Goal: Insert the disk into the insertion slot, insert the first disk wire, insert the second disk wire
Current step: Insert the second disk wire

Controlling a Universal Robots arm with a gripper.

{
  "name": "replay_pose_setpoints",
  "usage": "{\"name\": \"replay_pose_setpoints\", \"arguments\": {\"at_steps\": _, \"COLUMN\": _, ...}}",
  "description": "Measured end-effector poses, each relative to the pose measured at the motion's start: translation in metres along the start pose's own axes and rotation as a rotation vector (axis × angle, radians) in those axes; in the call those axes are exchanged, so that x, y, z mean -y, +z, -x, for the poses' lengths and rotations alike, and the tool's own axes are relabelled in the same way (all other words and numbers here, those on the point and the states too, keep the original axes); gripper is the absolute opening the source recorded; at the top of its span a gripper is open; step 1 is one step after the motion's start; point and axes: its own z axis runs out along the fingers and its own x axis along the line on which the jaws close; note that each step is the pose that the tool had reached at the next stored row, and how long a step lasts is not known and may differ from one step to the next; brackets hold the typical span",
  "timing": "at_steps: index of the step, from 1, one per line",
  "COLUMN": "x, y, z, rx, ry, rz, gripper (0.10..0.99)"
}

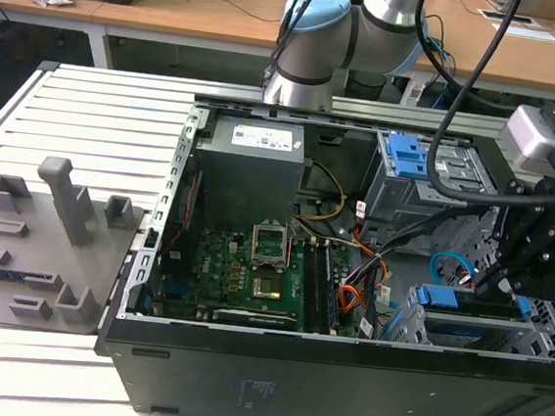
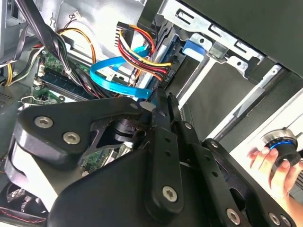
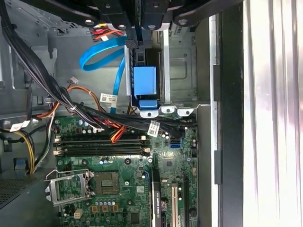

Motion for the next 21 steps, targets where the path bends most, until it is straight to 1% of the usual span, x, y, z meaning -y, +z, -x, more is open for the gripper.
{"name": "replay_pose_setpoints", "arguments": {"at_steps": 2, "x": 0.0002, "y": 0.0009, "z": 0.0001, "rx": 0.0064, "ry": -0.001, "rz": 0.001, "gripper": 0.161}}
{"name": "replay_pose_setpoints", "arguments": {"at_steps": 3, "x": 0.0003, "y": 0.0017, "z": 0.0001, "rx": 0.0141, "ry": -0.002, "rz": 0.002, "gripper": 0.161}}
{"name": "replay_pose_setpoints", "arguments": {"at_steps": 4, "x": 0.0003, "y": 0.0019, "z": 0.0001, "rx": 0.0185, "ry": -0.002, "rz": 0.002, "gripper": 0.161}}
{"name": "replay_pose_setpoints", "arguments": {"at_steps": 5, "x": 0.0004, "y": 0.0020, "z": 0.0000, "rx": 0.0204, "ry": -0.002, "rz": 0.002, "gripper": 0.161}}
{"name": "replay_pose_setpoints", "arguments": {"at_steps": 11, "x": 0.0006, "y": 0.0020, "z": -0.0055, "rx": 0.0209, "ry": -0.002, "rz": 0.002, "gripper": 0.161}}
{"name": "replay_pose_setpoints", "arguments": {"at_steps": 17, "x": 0.0005, "y": 0.0032, "z": -0.0055, "rx": 0.0211, "ry": -0.001, "rz": 0.001, "gripper": 0.161}}
{"name": "replay_pose_setpoints", "arguments": {"at_steps": 19, "x": 0.0006, "y": 0.0055, "z": -0.0055, "rx": 0.0207, "ry": 0.000, "rz": 0.002, "gripper": 0.161}}
{"name": "replay_pose_setpoints", "arguments": {"at_steps": 21, "x": 0.0008, "y": 0.0068, "z": -0.0055, "rx": 0.0224, "ry": 0.000, "rz": 0.002, "gripper": 0.161}}
